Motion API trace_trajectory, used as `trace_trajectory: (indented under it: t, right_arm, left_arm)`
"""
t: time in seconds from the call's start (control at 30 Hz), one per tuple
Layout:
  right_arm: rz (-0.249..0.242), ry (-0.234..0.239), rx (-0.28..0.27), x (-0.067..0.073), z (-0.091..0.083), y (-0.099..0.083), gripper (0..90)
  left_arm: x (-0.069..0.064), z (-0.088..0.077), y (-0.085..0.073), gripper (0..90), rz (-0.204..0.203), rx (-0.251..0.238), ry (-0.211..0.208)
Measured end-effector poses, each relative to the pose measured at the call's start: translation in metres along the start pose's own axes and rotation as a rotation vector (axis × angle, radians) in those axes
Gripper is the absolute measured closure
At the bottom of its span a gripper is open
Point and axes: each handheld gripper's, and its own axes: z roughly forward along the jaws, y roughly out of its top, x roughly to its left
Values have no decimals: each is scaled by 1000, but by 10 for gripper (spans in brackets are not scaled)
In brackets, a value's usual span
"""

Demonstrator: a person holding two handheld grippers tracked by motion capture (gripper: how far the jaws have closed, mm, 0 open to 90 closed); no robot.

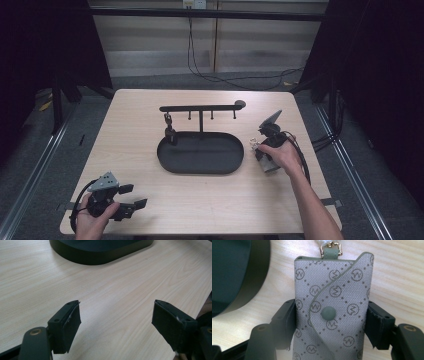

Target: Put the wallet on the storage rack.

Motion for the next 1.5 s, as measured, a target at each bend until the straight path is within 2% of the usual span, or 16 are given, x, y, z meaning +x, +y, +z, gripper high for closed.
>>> trace_trajectory:
  t: [0.17,0.53,0.7,0.83,1.03,1.13,1.2,1.27,1.37,1.5]
  right_arm:
    - [1,16,-9,-2,-7,-1,337]
    - [25,13,-19,-6,-17,-7,337]
    - [4,-2,-30,-2,-29,-5,338]
    - [-11,-8,-34,2,-37,-2,338]
    - [-10,-12,-39,3,-50,-2,338]
    - [-5,-14,-52,2,-60,-1,338]
    - [-4,-10,-59,1,-67,-1,338]
    - [-2,-9,-73,1,-72,-1,338]
    - [2,23,-93,1,-77,-1,338]
    - [11,61,-120,2,-81,-2,338]
  left_arm:
    - [1,0,0,227,-2,0,-5]
    - [-1,0,0,225,5,6,-15]
    - [-2,2,1,225,0,13,-24]
    - [-4,1,1,225,19,7,-1]
    - [-4,1,1,225,26,16,1]
    - [-7,2,3,224,57,25,27]
    - [-8,2,4,223,66,19,13]
    - [-8,2,4,220,62,13,5]
    - [-4,1,3,217,28,0,-22]
    - [-3,0,2,214,13,-7,-25]
